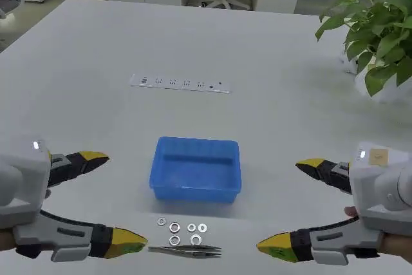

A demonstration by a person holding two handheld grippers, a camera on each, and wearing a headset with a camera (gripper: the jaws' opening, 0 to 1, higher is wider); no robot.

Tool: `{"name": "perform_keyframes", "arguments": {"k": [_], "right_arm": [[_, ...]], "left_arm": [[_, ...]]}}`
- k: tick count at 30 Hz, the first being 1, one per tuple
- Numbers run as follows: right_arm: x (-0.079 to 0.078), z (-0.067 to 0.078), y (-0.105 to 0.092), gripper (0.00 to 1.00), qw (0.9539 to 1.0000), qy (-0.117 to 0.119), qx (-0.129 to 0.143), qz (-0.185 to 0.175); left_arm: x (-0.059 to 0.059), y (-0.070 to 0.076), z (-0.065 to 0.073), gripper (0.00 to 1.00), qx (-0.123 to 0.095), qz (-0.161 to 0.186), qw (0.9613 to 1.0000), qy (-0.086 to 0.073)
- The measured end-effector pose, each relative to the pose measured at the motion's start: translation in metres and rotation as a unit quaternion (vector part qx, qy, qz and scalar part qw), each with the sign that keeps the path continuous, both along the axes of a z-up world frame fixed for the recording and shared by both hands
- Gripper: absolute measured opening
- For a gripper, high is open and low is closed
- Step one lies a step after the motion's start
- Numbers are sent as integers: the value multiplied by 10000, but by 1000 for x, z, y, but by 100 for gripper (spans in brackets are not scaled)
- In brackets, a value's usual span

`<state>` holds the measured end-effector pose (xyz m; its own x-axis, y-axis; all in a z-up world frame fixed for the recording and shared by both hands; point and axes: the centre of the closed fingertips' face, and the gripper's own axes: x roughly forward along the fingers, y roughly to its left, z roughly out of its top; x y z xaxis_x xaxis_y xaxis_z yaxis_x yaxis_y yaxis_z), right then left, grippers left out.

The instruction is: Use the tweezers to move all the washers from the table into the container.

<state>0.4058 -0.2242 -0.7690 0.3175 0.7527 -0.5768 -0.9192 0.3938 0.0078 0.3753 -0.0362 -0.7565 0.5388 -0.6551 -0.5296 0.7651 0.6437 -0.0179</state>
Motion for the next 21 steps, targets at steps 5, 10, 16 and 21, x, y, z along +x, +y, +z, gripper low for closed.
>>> {"name": "perform_keyframes", "arguments": {"k": [5, 10, 16, 21], "right_arm": [[0, -1, 0, 99, 10000, -3, -11, 1], [0, -1, -1, 99, 10000, -3, -8, -9], [-1, -1, -2, 98, 10000, -6, -20, -16], [-1, -2, -2, 98, 10000, -1, -28, -10]], "left_arm": [[1, 0, 1, 99, -17, -1, 10000, -13], [1, 0, 1, 99, -18, -9, 10000, -21], [1, -1, 1, 99, -21, -11, 10000, -22], [2, -1, 1, 99, -16, -22, 10000, -24]]}}
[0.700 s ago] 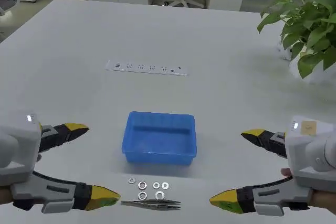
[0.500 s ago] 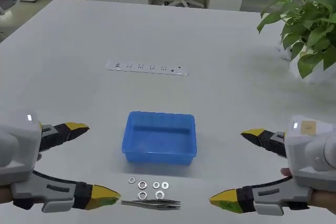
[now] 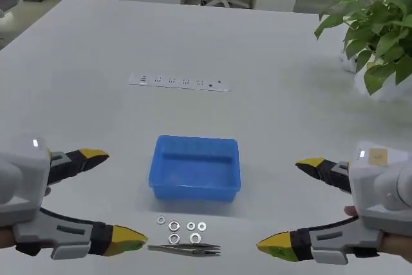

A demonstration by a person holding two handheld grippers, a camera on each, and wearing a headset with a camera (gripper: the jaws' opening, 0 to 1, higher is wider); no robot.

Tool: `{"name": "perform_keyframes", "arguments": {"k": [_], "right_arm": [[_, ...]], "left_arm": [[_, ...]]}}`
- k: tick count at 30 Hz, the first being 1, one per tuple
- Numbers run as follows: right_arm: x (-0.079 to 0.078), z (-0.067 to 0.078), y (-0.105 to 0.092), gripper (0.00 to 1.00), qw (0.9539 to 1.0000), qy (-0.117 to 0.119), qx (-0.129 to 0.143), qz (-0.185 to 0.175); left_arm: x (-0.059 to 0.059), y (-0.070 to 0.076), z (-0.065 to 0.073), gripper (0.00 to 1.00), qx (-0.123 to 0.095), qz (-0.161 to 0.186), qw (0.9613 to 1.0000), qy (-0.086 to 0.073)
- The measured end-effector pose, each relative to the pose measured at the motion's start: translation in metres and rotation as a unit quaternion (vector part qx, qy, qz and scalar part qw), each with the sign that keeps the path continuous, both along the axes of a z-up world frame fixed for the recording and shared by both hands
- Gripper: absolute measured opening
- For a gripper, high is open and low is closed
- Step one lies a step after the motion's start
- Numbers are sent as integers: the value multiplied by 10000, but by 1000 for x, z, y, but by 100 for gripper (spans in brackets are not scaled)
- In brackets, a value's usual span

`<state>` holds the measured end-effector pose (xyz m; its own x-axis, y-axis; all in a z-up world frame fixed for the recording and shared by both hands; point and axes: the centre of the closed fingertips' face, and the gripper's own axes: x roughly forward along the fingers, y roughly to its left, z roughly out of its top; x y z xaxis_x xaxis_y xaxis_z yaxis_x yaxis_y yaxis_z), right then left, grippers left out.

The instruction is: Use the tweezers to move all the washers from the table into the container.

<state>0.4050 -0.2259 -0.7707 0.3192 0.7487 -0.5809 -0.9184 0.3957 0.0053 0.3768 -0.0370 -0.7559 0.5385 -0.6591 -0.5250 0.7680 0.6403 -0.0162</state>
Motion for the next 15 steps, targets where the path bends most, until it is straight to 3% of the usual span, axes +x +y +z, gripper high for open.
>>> {"name": "perform_keyframes", "arguments": {"k": [15], "right_arm": [[0, 1, 0, 97, 10000, -44, -9, 14]], "left_arm": [[1, 0, 2, 99, 8, -11, 10000, -35]]}}
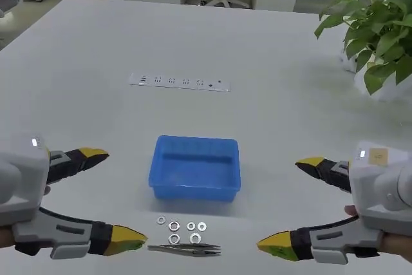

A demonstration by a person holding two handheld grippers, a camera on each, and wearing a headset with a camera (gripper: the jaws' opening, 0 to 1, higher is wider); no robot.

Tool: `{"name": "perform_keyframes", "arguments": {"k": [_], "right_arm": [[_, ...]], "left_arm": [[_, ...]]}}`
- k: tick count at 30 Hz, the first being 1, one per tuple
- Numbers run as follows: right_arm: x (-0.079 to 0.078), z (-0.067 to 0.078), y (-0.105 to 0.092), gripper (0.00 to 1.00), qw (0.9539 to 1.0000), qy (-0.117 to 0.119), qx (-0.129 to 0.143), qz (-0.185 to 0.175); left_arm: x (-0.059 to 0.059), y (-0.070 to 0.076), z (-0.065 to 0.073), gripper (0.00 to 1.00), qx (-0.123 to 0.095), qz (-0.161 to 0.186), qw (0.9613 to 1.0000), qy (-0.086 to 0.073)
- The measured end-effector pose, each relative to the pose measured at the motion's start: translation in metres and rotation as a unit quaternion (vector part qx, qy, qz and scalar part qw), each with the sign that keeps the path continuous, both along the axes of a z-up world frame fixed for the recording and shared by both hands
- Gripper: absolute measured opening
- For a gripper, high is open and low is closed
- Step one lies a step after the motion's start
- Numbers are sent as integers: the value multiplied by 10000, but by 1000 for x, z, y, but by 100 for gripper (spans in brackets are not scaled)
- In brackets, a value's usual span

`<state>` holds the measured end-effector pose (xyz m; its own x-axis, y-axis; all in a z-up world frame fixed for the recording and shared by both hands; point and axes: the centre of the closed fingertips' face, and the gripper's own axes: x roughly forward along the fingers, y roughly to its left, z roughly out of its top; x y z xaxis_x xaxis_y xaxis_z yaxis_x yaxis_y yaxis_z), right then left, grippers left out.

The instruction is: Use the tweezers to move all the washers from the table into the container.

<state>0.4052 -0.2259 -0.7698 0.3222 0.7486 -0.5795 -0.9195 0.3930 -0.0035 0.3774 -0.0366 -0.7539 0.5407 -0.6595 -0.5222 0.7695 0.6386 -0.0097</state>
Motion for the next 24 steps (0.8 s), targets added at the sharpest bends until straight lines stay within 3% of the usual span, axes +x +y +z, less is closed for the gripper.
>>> {"name": "perform_keyframes", "arguments": {"k": [24], "right_arm": [[0, 1, 0, 95, 10000, -55, -6, 43]], "left_arm": [[0, -1, 1, 98, 81, -76, 9999, -35]]}}
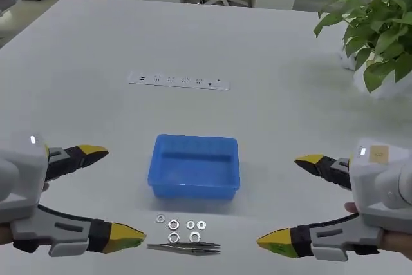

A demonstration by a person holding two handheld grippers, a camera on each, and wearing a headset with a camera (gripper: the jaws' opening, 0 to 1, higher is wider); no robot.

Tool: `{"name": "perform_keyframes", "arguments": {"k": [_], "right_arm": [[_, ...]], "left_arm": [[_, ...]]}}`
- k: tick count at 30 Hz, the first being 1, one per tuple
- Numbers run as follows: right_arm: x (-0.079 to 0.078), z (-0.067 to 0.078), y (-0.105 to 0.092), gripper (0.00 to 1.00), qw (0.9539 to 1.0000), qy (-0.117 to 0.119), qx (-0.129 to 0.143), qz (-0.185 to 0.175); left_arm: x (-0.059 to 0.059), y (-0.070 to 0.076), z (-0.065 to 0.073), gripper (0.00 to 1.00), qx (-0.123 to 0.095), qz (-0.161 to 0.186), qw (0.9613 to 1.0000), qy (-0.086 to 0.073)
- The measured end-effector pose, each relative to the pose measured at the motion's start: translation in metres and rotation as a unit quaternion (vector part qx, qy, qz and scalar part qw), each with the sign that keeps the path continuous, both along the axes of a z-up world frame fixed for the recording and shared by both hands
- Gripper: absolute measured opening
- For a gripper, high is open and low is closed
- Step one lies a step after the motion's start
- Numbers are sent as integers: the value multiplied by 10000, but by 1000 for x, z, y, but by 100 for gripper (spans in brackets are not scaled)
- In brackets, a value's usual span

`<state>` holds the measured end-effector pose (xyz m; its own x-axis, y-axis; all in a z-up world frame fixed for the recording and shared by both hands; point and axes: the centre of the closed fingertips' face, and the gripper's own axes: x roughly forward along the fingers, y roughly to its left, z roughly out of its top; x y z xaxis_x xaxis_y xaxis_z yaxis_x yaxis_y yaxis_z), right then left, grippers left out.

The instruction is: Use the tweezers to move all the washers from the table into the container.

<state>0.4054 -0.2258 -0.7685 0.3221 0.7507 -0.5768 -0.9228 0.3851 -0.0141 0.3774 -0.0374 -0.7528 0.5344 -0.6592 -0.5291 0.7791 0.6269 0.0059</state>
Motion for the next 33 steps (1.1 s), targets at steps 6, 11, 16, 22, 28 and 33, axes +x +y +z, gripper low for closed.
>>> {"name": "perform_keyframes", "arguments": {"k": [6, 11, 16, 22, 28, 33], "right_arm": [[-1, -1, 2, 94, 10000, -17, -50, 72], [-2, -3, 4, 92, 9999, -13, -88, 124], [-2, -6, 7, 89, 9996, -72, -172, 233], [-5, -12, 12, 82, 9984, -139, -327, 434], [-9, -21, 18, 74, 9960, -234, -517, 690], [-13, -30, 24, 68, 9934, -273, -663, 896]], "left_arm": [[-1, 0, -1, 98, 56, -56, 10000, 13], [-3, -1, -3, 98, 89, -80, 9999, 32], [-4, -3, -8, 96, 170, -144, 9997, 28], [-7, -7, -14, 92, 257, -274, 9993, 76], [-10, -11, -25, 86, 370, -439, 9982, 187], [-15, -14, -37, 81, 494, -589, 9966, 292]]}}
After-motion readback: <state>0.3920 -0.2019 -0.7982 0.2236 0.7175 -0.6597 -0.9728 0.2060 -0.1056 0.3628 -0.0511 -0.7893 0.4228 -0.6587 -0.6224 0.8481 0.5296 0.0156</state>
